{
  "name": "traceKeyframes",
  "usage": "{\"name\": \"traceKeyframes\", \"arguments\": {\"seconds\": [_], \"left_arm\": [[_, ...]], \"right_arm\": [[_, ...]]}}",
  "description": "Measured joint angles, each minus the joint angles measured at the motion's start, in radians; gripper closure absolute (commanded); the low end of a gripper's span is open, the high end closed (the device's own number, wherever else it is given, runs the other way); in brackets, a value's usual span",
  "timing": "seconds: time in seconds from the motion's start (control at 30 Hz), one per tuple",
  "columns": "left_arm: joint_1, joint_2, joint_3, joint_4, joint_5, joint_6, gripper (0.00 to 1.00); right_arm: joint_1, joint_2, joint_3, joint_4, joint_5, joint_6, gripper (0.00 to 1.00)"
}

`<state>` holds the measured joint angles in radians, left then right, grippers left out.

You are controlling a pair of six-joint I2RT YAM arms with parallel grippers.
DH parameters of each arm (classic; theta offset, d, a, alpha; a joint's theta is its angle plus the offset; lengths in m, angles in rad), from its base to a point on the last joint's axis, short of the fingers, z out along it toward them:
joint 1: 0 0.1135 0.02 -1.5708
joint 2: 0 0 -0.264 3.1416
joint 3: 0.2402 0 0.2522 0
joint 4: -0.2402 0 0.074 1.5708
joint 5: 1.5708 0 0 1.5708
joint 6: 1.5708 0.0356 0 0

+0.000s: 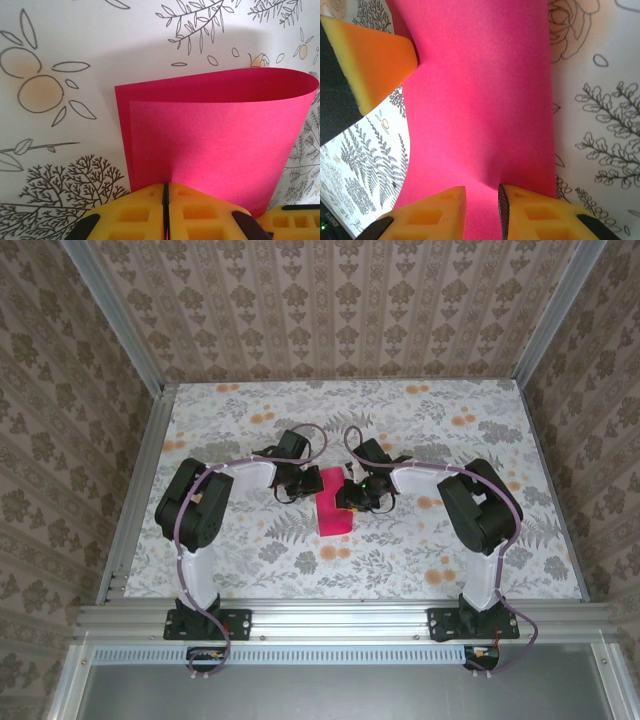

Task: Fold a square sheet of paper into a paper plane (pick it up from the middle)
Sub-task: Fold the square sheet of paper in half at the center of the table.

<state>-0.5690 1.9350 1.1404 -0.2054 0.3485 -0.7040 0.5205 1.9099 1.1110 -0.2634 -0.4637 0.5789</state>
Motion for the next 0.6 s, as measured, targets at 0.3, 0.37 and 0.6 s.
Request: {"name": "traceKeyframes", "arguments": {"seconds": [0.3, 0.37, 0.6], "left_arm": [[-0.001, 0.0, 0.0, 0.001, 0.0, 0.0, 0.9], [-0.002, 0.0, 0.0, 0.003, 0.0, 0.0, 0.9], [-0.003, 0.001, 0.0, 0.005, 0.0, 0.0, 0.9]], "right_arm": [[0.0, -0.059, -0.085, 0.005, -0.039, 0.001, 0.74], [0.0, -0.059, -0.102, 0.01, -0.042, 0.001, 0.74], [0.0, -0.059, -0.104, 0.013, -0.042, 0.001, 0.77]]}}
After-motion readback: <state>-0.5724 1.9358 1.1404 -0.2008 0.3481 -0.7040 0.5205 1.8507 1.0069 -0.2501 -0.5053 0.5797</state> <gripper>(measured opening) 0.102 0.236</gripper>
